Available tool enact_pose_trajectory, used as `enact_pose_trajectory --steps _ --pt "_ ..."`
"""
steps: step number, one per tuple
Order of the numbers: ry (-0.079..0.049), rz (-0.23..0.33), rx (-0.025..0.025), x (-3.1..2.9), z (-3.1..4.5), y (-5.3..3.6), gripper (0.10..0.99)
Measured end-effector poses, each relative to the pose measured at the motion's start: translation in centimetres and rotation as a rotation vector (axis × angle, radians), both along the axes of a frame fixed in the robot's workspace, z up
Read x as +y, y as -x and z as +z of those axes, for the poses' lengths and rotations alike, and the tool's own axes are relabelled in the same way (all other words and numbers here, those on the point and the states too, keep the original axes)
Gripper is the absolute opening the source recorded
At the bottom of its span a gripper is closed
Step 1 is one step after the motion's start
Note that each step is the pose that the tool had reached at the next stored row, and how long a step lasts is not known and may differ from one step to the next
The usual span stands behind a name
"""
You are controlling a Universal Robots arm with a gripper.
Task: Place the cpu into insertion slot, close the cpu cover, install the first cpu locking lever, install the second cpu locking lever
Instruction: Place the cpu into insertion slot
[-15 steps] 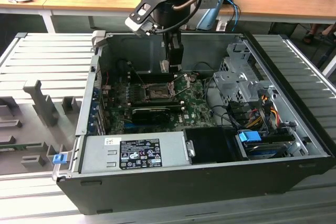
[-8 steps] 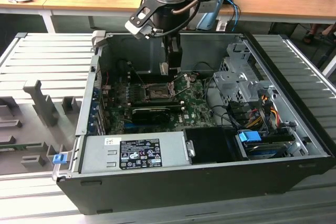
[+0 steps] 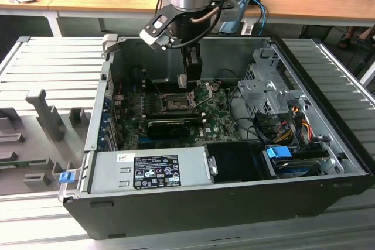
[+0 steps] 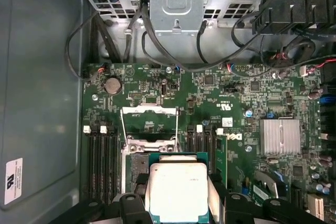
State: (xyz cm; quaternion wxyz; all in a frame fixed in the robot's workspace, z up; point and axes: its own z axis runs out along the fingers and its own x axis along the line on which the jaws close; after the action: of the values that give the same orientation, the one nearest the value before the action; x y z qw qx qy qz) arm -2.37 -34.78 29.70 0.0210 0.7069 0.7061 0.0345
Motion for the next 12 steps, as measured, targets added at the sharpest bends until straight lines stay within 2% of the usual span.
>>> enact_pose_trajectory --steps 2,6,12 --pt "0.0 -0.001 -0.0002 0.0 -0.38 0.02 0.525" --pt "-0.001 -0.001 -0.0022 0.0 -0.69 0.02 0.525" --pt "-0.001 -0.001 -0.0023 0.0 -1.2 0.11 0.525"
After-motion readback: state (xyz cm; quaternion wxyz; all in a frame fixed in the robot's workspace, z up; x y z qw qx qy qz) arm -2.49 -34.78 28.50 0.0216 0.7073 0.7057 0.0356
